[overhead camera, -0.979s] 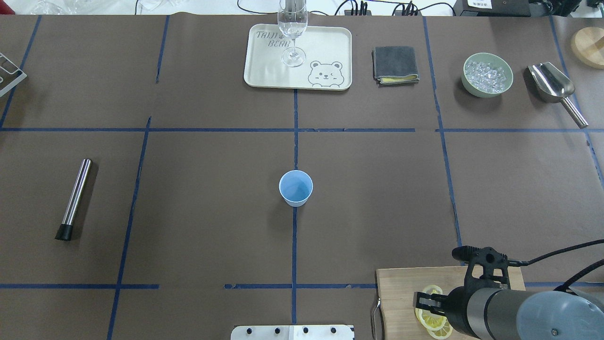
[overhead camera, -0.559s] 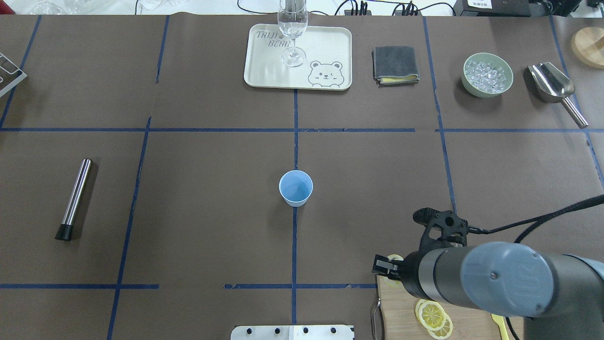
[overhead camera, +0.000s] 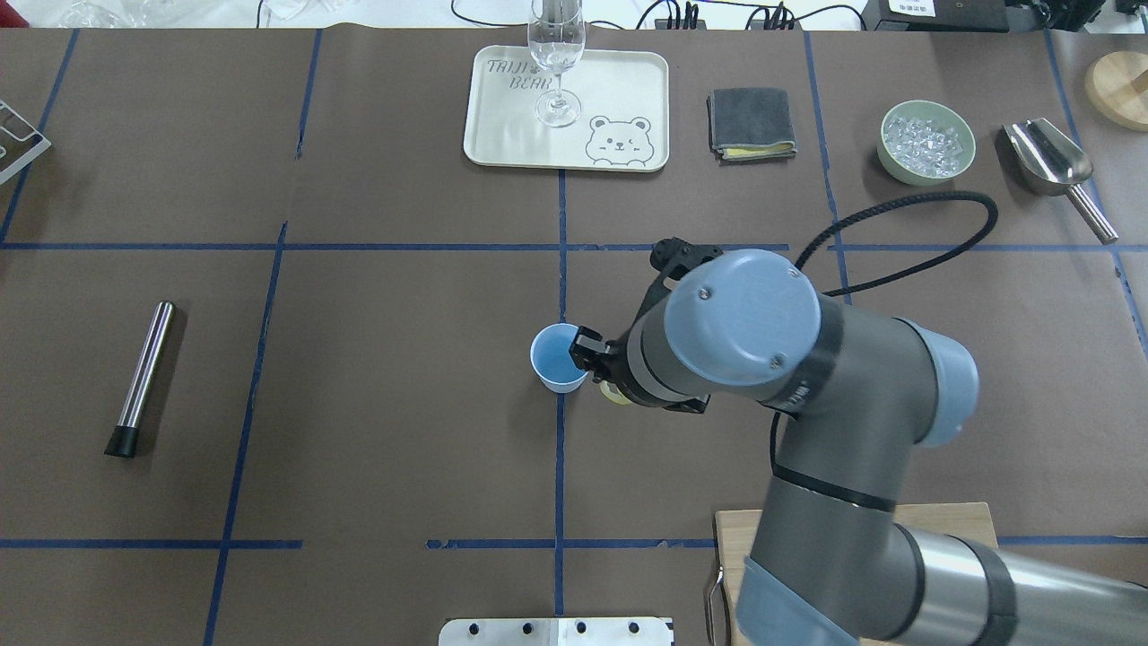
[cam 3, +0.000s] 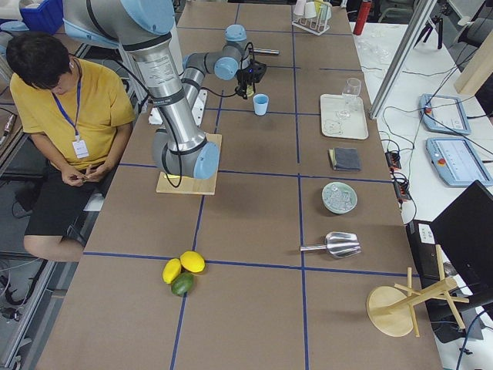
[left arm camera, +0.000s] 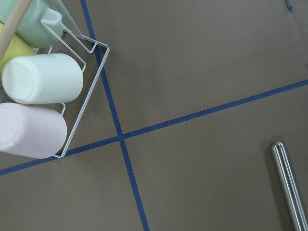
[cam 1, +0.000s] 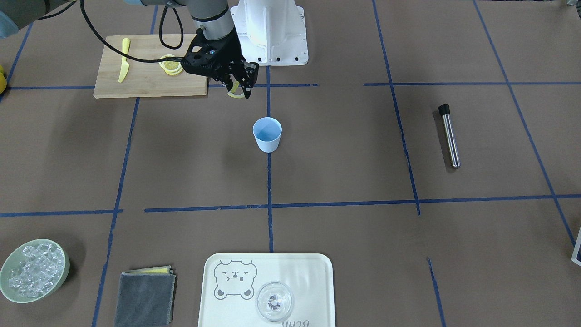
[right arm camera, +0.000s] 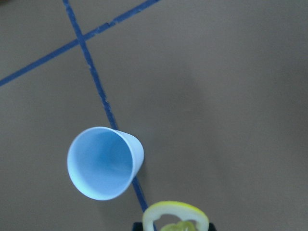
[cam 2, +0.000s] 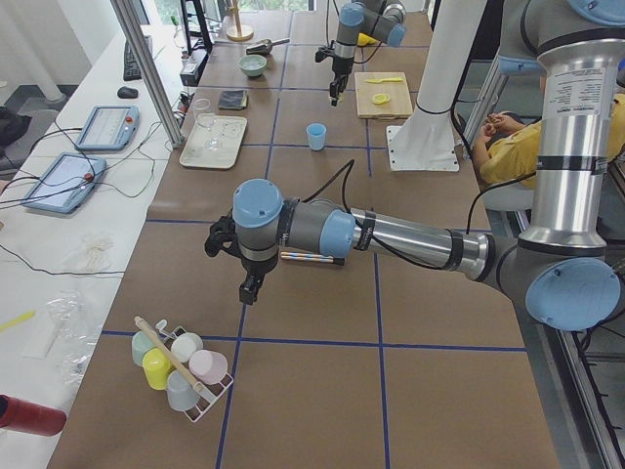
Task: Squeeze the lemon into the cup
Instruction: 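Lift the lemon slice with the right gripper and carry it over the blue cup, then release the lemon slice into the blue cup with the right gripper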
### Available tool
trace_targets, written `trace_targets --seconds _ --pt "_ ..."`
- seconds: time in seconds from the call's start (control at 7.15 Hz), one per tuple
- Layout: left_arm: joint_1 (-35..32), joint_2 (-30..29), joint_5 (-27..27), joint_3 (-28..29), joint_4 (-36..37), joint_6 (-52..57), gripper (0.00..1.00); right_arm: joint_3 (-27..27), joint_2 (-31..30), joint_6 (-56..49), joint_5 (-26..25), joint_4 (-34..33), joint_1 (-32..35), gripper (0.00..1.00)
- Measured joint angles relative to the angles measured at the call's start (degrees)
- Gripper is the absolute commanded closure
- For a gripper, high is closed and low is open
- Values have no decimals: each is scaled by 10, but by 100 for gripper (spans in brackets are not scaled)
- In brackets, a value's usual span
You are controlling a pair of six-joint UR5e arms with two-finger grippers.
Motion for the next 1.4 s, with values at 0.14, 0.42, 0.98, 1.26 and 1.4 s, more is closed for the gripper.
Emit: trace_targets --seconds 0.14,0.42,0.98,1.26,1.4 --pt "0 1 -3 -2 0 -1 0 -60 49 0 1 0 11 49" --pt "0 6 -11 -9 0 -1 0 -139 95 4 1 23 19 47" --pt "0 7 -13 -13 0 -2 0 -162 80 4 2 43 7 41" --pt "0 7 -13 -13 0 -2 0 -160 79 4 2 43 1 30" --pt "-1 7 -13 -13 0 -2 0 -160 79 4 2 44 0 28"
